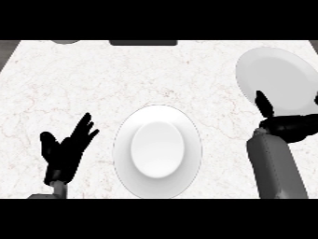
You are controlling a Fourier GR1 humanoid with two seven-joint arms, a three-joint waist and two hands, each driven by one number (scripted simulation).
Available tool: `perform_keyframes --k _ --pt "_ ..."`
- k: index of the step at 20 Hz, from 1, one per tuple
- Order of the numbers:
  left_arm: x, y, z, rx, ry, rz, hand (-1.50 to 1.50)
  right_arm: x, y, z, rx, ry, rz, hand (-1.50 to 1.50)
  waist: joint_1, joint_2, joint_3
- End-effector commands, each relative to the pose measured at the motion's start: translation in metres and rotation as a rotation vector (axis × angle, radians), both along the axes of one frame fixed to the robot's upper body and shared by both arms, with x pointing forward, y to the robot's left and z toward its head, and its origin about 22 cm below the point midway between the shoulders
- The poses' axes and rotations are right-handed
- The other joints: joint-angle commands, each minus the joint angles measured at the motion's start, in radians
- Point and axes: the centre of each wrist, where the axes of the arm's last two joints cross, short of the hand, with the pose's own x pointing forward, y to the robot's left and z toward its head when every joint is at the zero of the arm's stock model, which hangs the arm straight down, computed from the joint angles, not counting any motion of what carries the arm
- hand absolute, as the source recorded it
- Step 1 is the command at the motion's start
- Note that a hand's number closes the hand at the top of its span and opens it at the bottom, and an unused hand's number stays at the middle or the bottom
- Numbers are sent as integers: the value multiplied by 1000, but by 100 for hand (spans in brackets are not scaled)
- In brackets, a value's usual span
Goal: Pick the cupcake from the plate and place it in the plate
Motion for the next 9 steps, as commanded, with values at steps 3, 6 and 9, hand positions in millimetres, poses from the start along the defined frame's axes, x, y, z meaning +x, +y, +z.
perform_keyframes --k 3,6,9 --pt "0 -3 2 11 49 -3 0 -6 11 -12 38 61 19 -150 6 3 -4" --pt "-8 8 -7 5 58 1 0 -11 18 -20 58 76 34 -150 12 3 -4" --pt "16 -14 15 13 34 0 0 -7 22 -21 52 78 39 -150 14 6 -3"
